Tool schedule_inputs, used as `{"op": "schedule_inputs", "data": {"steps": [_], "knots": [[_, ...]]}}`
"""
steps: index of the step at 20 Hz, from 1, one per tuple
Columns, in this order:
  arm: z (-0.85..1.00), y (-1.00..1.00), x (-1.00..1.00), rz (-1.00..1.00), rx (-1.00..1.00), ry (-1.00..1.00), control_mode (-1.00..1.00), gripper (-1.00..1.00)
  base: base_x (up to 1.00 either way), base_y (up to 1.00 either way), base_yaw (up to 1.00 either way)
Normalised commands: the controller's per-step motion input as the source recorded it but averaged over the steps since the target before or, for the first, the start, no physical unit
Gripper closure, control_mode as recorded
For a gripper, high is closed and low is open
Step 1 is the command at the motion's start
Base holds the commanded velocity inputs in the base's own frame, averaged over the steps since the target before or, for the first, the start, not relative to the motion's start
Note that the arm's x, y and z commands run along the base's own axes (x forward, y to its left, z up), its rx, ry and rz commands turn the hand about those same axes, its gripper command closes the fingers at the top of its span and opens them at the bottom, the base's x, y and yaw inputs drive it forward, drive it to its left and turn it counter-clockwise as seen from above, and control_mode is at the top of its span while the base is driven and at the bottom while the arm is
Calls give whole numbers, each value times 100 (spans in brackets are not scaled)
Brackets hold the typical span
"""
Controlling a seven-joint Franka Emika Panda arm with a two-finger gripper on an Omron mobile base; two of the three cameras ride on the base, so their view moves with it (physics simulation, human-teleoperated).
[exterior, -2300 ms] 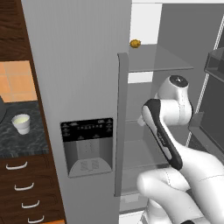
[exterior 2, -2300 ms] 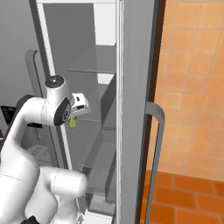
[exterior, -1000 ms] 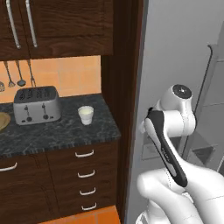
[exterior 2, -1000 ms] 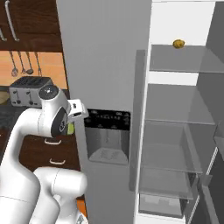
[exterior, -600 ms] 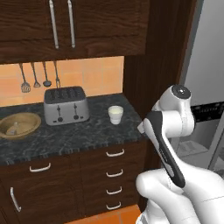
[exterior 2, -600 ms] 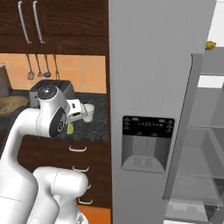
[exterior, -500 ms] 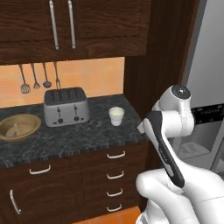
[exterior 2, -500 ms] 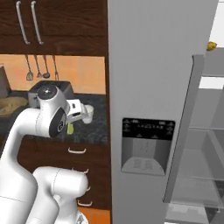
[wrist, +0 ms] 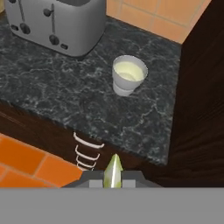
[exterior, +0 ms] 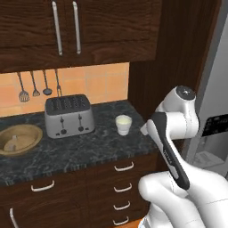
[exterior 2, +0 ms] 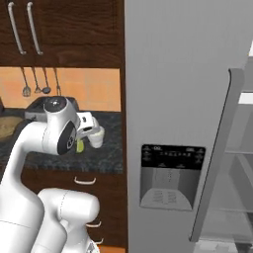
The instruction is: Grab a lemon wedge from the fridge and one ice cube from the ice bowl, and put them in the glass of lemonade.
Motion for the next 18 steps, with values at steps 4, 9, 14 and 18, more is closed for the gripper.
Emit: {"op": "schedule_inputs", "data": {"steps": [4, 9, 14, 18], "knots": [[0, 0, 0, 0, 0, 0, 100, 100, 34, 57, -22], [0, 0, 0, 0, 0, 0, 100, 100, 58, 48, -17], [0, 5, 4, -2, -2, 4, -100, 100, 30, 31, -12], [4, 1, 4, -13, -5, 24, -100, 100, 0, 0, 0]]}}
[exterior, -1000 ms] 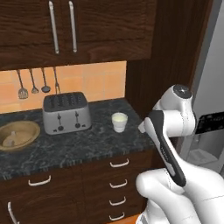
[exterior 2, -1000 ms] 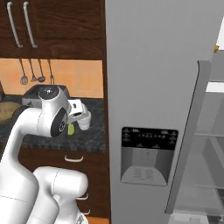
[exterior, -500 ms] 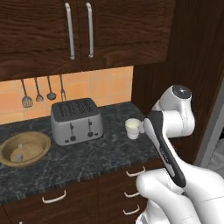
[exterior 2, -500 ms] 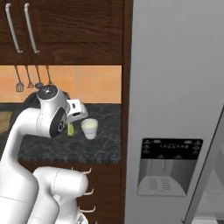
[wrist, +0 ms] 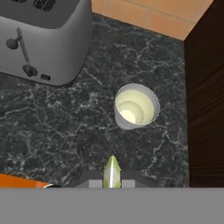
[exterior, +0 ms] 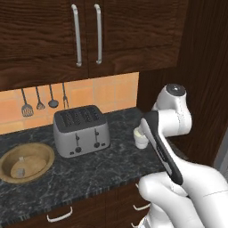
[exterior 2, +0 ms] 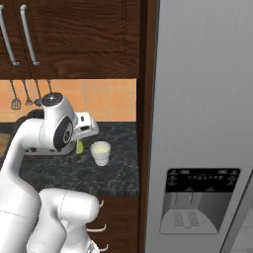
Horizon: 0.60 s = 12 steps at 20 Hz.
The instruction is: Grab a lemon wedge from the fridge and one ice cube from the ice bowl, and put them in the glass of lemonade.
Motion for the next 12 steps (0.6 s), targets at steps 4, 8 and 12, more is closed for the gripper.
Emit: {"op": "schedule_inputs", "data": {"steps": [4, 8, 12], "knots": [[1, 0, 0, -19, -6, 20, -100, 100, 0, 0, 0], [-6, -1, 12, -8, -1, 4, -100, 100, 0, 0, 0], [-38, -37, 44, -4, 0, 0, -100, 100, 0, 0, 0]]}}
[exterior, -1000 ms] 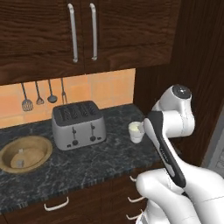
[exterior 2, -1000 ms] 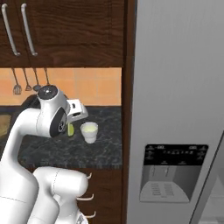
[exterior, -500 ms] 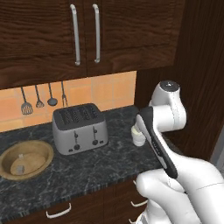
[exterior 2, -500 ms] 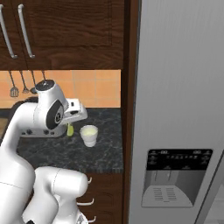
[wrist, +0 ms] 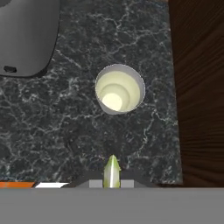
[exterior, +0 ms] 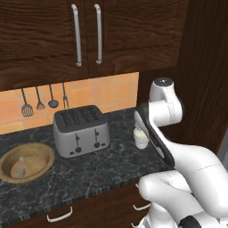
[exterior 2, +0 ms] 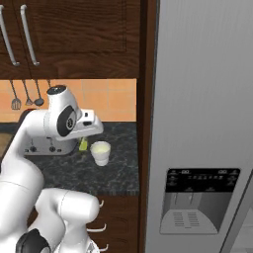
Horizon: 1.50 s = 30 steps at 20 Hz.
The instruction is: Grab a lemon wedge from the fridge and one ice cube from the ice bowl, and put them in the glass of lemonade.
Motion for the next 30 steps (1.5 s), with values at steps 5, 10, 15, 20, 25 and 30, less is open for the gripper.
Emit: {"op": "schedule_inputs", "data": {"steps": [5, 10, 15, 20, 25, 30], "knots": [[-50, -31, 68, 0, 0, 0, -100, 100, 0, 0, 0], [-27, 0, 14, 2, 1, 0, -100, 100, 0, 0, 0], [-5, 0, 20, 11, 3, 0, -100, 100, 0, 0, 0], [-6, 0, 35, 13, 2, 1, -100, 100, 0, 0, 0], [-6, 8, 15, 7, 0, 2, -100, 100, 0, 0, 0], [-26, 21, 15, 3, 0, 1, -100, 100, 0, 0, 0]]}}
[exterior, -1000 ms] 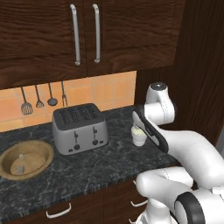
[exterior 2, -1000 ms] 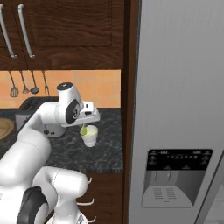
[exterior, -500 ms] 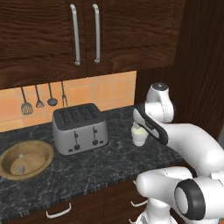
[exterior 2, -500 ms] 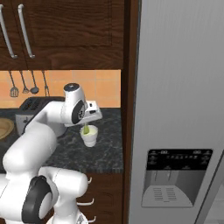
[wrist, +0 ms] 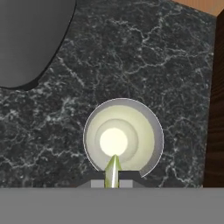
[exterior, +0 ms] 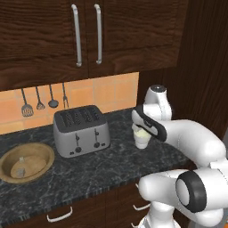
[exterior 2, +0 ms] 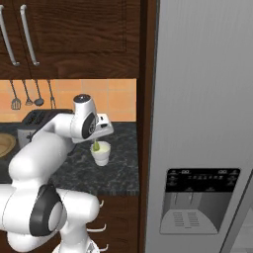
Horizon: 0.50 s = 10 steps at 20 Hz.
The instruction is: Grab a lemon wedge from the fridge and one ice cube from the ice bowl, and put them in the glass of lemonade.
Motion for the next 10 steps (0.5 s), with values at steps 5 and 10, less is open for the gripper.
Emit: {"op": "schedule_inputs", "data": {"steps": [5, 10], "knots": [[-25, 3, 27, 2, 0, 0, -100, 100, 0, 0, 0], [0, 0, 12, 0, 0, 0, -100, 100, 0, 0, 0]]}}
